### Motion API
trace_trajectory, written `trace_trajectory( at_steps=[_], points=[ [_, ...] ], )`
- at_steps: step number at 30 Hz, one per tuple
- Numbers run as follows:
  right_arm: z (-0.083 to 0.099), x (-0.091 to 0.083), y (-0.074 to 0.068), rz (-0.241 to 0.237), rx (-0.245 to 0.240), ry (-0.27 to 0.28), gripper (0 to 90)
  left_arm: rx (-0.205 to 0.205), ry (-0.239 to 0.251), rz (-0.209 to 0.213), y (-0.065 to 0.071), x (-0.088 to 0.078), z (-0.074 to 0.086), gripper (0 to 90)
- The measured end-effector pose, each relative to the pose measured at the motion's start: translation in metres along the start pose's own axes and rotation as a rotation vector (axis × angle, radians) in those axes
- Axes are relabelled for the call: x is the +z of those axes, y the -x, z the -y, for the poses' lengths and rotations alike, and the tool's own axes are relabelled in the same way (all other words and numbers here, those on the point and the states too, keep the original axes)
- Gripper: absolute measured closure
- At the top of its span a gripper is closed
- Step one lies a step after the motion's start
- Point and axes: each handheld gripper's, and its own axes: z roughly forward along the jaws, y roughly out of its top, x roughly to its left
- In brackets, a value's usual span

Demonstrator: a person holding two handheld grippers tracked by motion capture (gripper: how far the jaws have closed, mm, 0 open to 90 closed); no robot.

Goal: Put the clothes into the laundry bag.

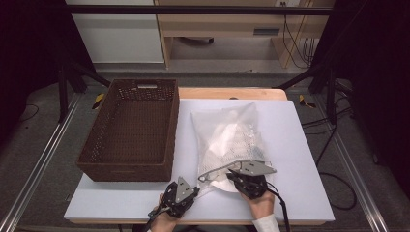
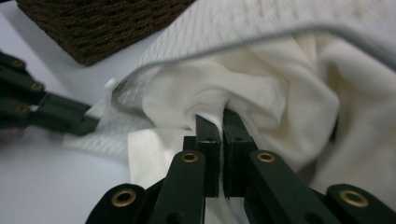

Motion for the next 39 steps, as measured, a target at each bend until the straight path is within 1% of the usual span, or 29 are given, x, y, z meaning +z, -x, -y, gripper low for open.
trace_trajectory(
  at_steps=[1,2,3,4,5,7,9,10,11,12,14,16,18,19,20,22,23,24,25,27,28,30,31,33,34,35,37,39],
  points=[
    [-0.003,0.007,0.000,0.012,-0.002,0.001,87.7,0.000,-0.002,0.003,-0.001,0.000,0.000,88.2],
    [-0.007,0.017,0.002,0.032,0.011,0.007,87.7,-0.001,-0.005,0.005,-0.001,0.000,0.000,88.3],
    [-0.008,0.024,0.004,0.052,0.019,0.009,87.8,0.001,-0.007,0.004,-0.001,-0.001,0.000,88.4],
    [-0.010,0.034,0.008,0.102,0.027,0.002,88.0,0.002,-0.008,0.004,-0.001,-0.001,0.000,88.4],
    [-0.009,0.039,0.011,0.131,0.037,0.002,88.1,0.004,-0.007,0.007,-0.001,-0.002,0.000,88.5],
    [-0.008,0.046,0.020,0.184,0.071,0.027,88.3,0.004,-0.011,0.010,-0.001,-0.003,0.001,88.6],
    [-0.008,0.052,0.027,0.299,0.079,0.042,88.3,0.004,-0.008,0.013,-0.001,-0.003,0.001,88.6],
    [-0.009,0.054,0.031,0.339,0.112,0.030,88.2,0.002,-0.008,0.013,-0.001,-0.003,0.001,88.6],
    [-0.010,0.055,0.034,0.340,0.127,0.035,87.9,0.002,-0.006,0.012,-0.001,-0.003,0.001,88.5],
    [-0.011,0.055,0.037,0.320,0.148,0.033,87.5,0.002,-0.004,0.012,-0.001,-0.003,0.002,88.5],
    [-0.010,0.052,0.038,0.285,0.150,0.038,84.8,-0.006,-0.002,0.017,-0.001,-0.003,0.002,88.4],
    [-0.009,0.047,0.037,0.246,0.151,0.025,75.1,-0.011,0.001,0.024,-0.002,-0.003,0.002,88.3],
    [-0.008,0.034,0.033,0.213,0.139,0.022,60.0,-0.014,0.001,0.029,-0.003,-0.003,0.002,88.2],
    [-0.008,0.030,0.031,0.207,0.133,0.014,53.8,-0.016,0.000,0.030,-0.003,-0.003,0.002,88.2],
    [-0.007,0.023,0.029,0.209,0.125,0.004,49.5,-0.018,0.001,0.031,-0.004,-0.003,0.002,88.1],
    [-0.004,0.007,0.026,0.207,0.110,0.017,45.2,-0.022,0.001,0.032,-0.004,-0.003,0.002,88.1],
    [-0.001,0.000,0.026,0.197,0.122,0.013,44.2,-0.020,0.000,0.032,-0.004,-0.003,0.002,88.0],
    [0.004,-0.006,0.026,0.177,0.139,0.006,44.4,-0.021,0.000,0.033,-0.004,-0.002,0.002,88.0],
    [0.007,-0.008,0.026,0.168,0.136,0.002,45.5,-0.023,0.000,0.034,-0.004,-0.002,0.002,88.0],
    [0.013,-0.008,0.025,0.145,0.124,-0.042,53.8,-0.023,0.000,0.034,-0.004,-0.002,0.002,88.0],
    [0.014,-0.004,0.024,0.134,0.121,-0.060,57.3,-0.024,0.002,0.034,-0.004,-0.002,0.002,88.0],
    [0.013,0.007,0.023,0.107,0.103,-0.096,69.0,-0.025,0.001,0.038,-0.005,-0.002,0.002,88.0],
    [0.012,0.015,0.022,0.099,0.103,-0.115,72.4,-0.024,0.001,0.038,-0.005,-0.002,0.002,88.0],
    [0.009,0.025,0.022,0.098,0.096,-0.140,82.2,-0.025,-0.003,0.040,-0.005,-0.002,0.001,88.0],
    [0.007,0.030,0.022,0.109,0.094,-0.135,89.4,-0.024,-0.004,0.041,-0.005,-0.002,0.001,88.0],
    [0.005,0.033,0.023,0.115,0.096,-0.138,90.0,-0.023,-0.005,0.040,-0.005,-0.002,0.001,88.1],
    [-0.001,0.040,0.026,0.177,0.088,-0.140,90.0,-0.016,-0.008,0.036,-0.004,-0.003,0.000,88.2],
    [-0.005,0.047,0.033,0.263,0.089,-0.140,90.0,-0.016,-0.012,0.039,-0.005,-0.003,0.000,88.3]
  ],
)
